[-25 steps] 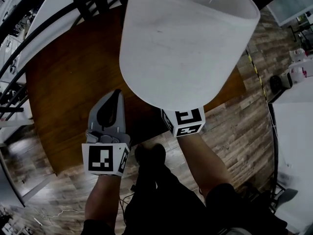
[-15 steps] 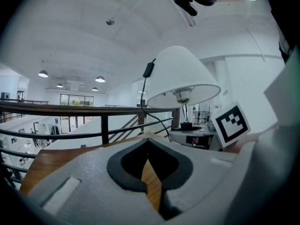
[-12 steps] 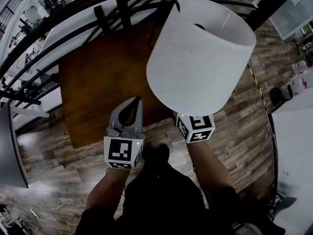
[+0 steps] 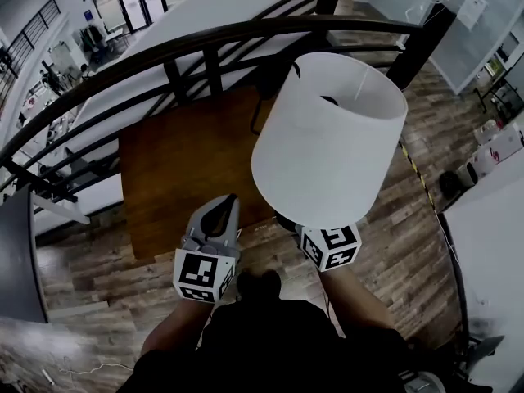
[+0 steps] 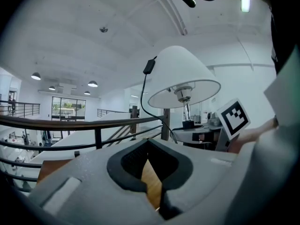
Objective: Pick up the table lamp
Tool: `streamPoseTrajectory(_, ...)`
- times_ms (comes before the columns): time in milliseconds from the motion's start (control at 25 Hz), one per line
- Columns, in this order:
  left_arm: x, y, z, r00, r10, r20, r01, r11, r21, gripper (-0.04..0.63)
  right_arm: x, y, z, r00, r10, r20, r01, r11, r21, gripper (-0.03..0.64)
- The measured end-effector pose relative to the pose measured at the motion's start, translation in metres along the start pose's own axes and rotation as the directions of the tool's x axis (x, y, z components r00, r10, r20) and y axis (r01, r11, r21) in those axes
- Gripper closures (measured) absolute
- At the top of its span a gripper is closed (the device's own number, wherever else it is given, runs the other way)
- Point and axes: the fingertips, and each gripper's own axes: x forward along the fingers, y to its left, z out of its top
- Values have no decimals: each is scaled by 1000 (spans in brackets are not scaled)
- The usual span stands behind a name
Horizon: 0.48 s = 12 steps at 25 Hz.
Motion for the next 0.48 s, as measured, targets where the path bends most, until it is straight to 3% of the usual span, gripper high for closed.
streamPoseTrajectory(480,-47,-8,34,999,26,26,-28,998,57,591,-85,5,38,998,40,39,-42,998,43,512)
